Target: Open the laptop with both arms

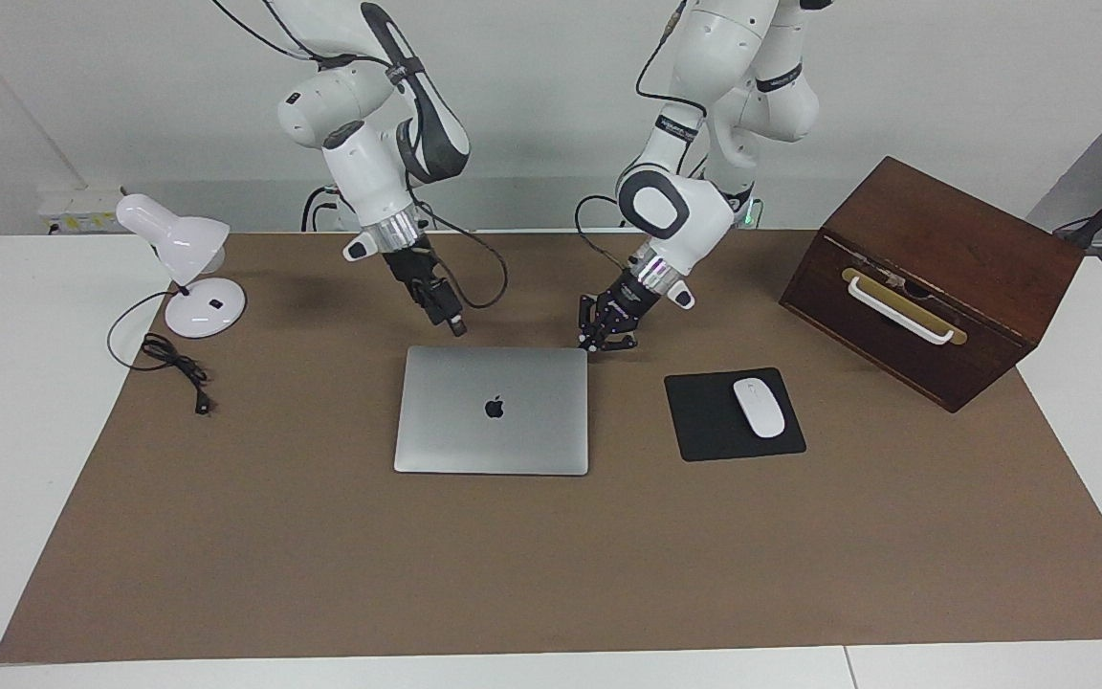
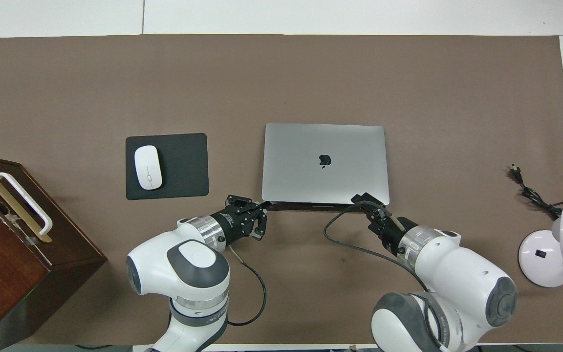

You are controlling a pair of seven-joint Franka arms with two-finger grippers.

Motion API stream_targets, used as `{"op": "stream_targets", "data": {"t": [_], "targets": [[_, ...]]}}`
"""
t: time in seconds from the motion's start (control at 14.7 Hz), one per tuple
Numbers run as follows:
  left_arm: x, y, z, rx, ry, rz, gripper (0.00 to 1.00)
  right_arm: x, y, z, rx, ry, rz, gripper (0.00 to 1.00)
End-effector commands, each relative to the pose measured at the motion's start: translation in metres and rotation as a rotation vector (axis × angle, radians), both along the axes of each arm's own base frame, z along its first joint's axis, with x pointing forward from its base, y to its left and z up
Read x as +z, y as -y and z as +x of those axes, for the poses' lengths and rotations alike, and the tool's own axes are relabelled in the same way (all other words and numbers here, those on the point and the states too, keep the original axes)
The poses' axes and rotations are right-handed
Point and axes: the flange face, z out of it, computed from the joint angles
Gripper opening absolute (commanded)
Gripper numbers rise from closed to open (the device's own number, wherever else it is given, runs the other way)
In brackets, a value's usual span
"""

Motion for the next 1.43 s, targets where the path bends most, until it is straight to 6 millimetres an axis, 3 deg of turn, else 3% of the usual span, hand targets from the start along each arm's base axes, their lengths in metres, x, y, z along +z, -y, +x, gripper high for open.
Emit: {"op": "stream_targets", "data": {"t": [0.0, 0.34, 0.95, 1.36], "targets": [[-0.004, 0.006, 0.006, 0.013, 0.014, 0.018, 0.00, -0.002, 0.008, 0.003, -0.072, 0.004, 0.021, 1.00], [-0.006, 0.011, 0.015, 0.015, 0.020, 0.016, 0.00, -0.002, 0.007, 0.005, -0.089, 0.006, 0.027, 1.00], [-0.015, 0.014, 0.017, 0.003, 0.020, 0.030, 0.00, 0.003, -0.002, 0.027, -0.101, 0.022, 0.017, 1.00], [-0.023, 0.012, 0.016, -0.031, 0.041, 0.055, 0.00, -0.005, -0.008, 0.024, -0.093, -0.024, 0.028, 1.00]]}}
